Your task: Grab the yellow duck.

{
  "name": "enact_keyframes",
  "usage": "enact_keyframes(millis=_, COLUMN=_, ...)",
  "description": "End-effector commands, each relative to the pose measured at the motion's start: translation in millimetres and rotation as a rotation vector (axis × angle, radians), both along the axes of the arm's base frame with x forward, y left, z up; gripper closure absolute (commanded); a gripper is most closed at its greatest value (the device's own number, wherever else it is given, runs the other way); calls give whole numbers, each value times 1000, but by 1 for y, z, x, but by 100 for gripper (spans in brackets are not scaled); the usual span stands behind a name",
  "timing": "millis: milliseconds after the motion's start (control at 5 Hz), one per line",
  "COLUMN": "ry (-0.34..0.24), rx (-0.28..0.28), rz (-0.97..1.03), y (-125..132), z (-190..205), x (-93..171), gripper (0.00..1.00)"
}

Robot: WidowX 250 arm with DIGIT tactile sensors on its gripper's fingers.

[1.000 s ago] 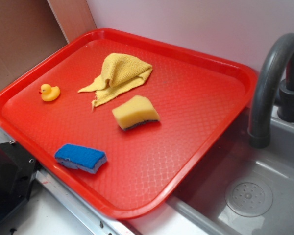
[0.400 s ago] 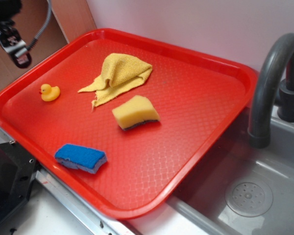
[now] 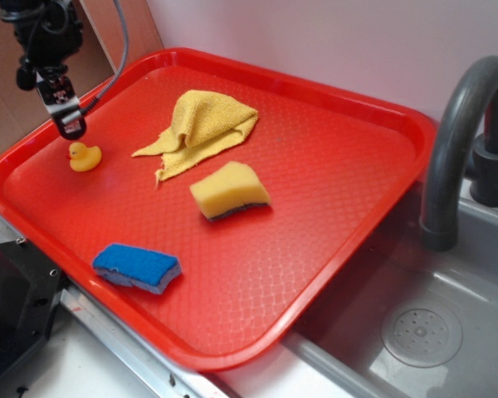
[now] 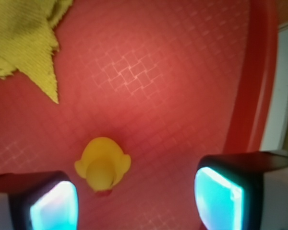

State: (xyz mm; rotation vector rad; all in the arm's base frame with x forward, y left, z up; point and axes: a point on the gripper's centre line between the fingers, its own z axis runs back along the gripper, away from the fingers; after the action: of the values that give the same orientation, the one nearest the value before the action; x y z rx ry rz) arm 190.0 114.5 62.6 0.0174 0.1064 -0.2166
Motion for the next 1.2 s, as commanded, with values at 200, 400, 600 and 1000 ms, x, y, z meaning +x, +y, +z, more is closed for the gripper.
enact_keyframes(millis=200, ry=31, rx=7, rz=-117, y=-9, z=-17, x=5, gripper=0)
enact_keyframes(millis=400, ry=53, rx=7, rz=-138, y=-3, z=-28, x=4, gripper=0)
enact_keyframes(millis=600, ry=78, rx=-21, rz=-171, y=-10, z=-35, x=-3, gripper=0)
enact_keyframes(millis=1000, ry=90, rx=-46, rz=-232, y=-27, z=-41, x=-16, gripper=0)
